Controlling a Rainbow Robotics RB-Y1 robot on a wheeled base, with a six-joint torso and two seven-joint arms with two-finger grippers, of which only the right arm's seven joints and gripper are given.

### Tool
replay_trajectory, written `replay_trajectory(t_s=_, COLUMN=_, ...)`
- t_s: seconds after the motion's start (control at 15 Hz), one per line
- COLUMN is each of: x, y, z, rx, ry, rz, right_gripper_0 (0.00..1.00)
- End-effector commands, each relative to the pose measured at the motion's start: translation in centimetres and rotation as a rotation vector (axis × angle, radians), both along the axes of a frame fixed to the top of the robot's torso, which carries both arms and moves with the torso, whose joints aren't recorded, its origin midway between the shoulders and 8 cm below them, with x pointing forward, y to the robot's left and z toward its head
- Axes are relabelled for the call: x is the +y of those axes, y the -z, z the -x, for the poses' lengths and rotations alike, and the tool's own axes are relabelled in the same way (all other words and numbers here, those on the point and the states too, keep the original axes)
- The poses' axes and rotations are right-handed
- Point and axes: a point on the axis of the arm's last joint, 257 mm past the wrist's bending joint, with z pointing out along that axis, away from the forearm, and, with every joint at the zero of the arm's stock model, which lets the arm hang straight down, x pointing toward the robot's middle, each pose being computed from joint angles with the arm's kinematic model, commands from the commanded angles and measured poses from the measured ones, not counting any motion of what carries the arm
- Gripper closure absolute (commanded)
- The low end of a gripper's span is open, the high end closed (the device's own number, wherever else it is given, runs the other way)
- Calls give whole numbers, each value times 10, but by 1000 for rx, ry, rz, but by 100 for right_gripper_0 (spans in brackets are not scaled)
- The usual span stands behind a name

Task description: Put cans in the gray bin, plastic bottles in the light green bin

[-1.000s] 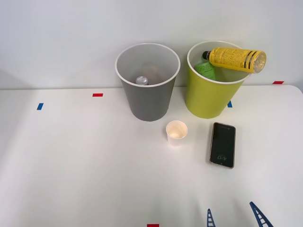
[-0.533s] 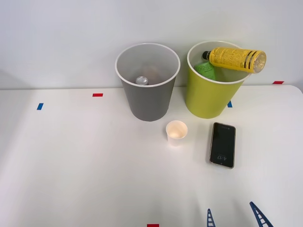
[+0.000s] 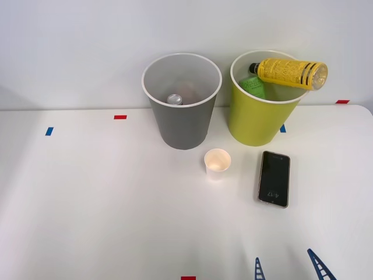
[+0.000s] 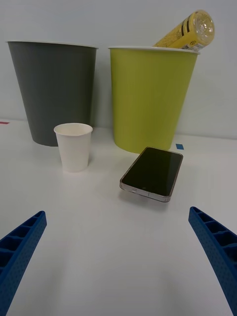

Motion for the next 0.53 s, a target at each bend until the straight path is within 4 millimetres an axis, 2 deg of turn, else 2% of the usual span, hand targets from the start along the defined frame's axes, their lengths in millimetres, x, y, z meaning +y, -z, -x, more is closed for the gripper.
replay_trajectory(t_s=0.07, x=0, y=0, z=0, rx=0, ry=0, rz=0, right_gripper_0=0)
replay_trajectory(t_s=0.53, x=0, y=0, z=0, rx=0, ry=0, rz=0, right_gripper_0=0)
